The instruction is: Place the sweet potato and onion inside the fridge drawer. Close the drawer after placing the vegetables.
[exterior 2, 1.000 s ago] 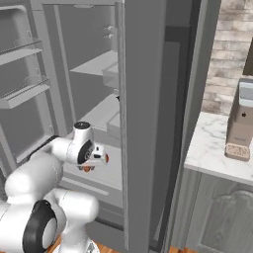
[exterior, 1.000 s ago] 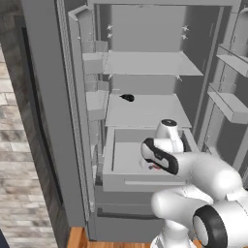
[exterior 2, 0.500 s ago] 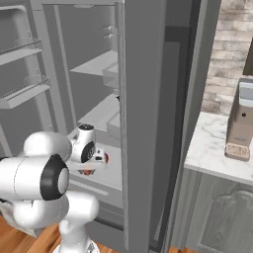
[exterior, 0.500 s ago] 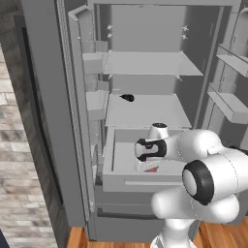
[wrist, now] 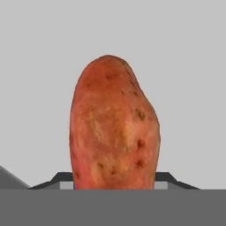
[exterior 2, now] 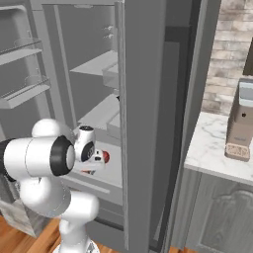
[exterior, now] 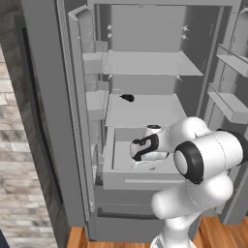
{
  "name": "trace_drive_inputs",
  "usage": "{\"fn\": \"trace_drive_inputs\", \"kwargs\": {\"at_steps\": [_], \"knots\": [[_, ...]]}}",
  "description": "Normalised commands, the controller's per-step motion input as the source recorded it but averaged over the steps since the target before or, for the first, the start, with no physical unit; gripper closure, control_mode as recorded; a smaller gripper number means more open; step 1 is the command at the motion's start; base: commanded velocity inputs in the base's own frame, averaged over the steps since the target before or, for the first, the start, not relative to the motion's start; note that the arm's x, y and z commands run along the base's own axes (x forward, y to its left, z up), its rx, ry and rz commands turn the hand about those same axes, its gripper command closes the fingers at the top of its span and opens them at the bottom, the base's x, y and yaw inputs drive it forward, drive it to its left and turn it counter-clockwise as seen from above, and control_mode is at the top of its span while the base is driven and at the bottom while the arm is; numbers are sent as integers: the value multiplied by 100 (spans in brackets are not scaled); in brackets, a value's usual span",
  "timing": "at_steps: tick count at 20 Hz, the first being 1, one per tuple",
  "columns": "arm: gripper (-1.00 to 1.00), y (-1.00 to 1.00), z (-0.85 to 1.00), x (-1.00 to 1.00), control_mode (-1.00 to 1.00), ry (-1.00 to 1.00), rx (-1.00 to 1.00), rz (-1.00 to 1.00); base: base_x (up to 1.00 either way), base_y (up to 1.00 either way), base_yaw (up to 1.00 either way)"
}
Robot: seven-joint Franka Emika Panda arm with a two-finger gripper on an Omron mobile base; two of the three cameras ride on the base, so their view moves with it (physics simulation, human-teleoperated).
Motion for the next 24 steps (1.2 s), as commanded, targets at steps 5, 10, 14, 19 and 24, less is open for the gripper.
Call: {"fn": "trace_drive_inputs", "kwargs": {"at_steps": [5,10,14,19,24], "knots": [[-100,0,43,0,-100,-9,0,1,0,0,0],[-100,2,58,-7,-100,-19,-1,0,0,0,0],[-100,28,55,-61,-100,-23,0,0,0,0,0],[-100,38,10,-91,-100,-11,1,-1,0,0,0],[-100,22,0,-63,-100,0,1,-7,0,0,0]]}}
